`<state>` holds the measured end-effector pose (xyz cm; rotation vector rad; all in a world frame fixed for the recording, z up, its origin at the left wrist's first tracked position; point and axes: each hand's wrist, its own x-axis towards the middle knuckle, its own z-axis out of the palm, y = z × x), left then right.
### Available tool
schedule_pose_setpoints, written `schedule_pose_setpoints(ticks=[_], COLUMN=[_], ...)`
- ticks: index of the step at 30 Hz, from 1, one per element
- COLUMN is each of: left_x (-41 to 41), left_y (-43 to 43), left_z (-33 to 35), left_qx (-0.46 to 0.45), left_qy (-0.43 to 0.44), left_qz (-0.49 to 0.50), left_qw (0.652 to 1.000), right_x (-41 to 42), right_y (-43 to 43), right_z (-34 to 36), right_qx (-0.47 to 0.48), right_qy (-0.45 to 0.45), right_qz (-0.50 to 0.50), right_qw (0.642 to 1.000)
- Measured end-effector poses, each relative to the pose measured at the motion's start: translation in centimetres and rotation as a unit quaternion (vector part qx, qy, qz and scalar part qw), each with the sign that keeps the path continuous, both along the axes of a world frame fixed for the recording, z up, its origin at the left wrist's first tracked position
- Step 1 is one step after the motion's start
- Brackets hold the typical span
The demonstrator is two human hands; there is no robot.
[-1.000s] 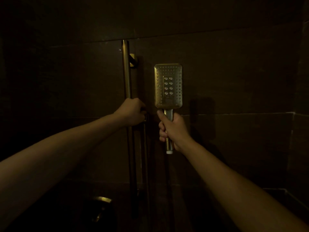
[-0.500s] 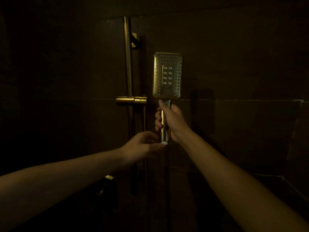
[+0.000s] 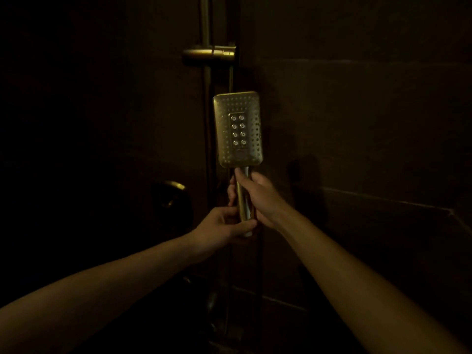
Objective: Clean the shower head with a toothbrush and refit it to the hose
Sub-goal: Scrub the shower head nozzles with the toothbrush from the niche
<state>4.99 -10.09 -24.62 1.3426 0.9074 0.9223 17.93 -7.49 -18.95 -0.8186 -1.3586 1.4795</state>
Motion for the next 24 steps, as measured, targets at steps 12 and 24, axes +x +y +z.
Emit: schedule_pose_setpoints(ticks=[12, 24], left_x=[-4.3, -18.2], left_y=[-6.4, -17.1], left_z=[-10.0, -13.9], left_qx=[-0.137, -0.226], left_qy=[-0.008, -0.028], left_qz=[0.056, 0.142], left_qw=[0.989, 0.963], right_x=[-3.5, -18.2], right_y=[-3.3, -9.2], right_z=[-11.4, -15.6], right_qx=[-0.129, -0.244], right_qy=[-0.107, -0.200], right_qz=[0.063, 0.160], right_qw=[0.984, 0.935])
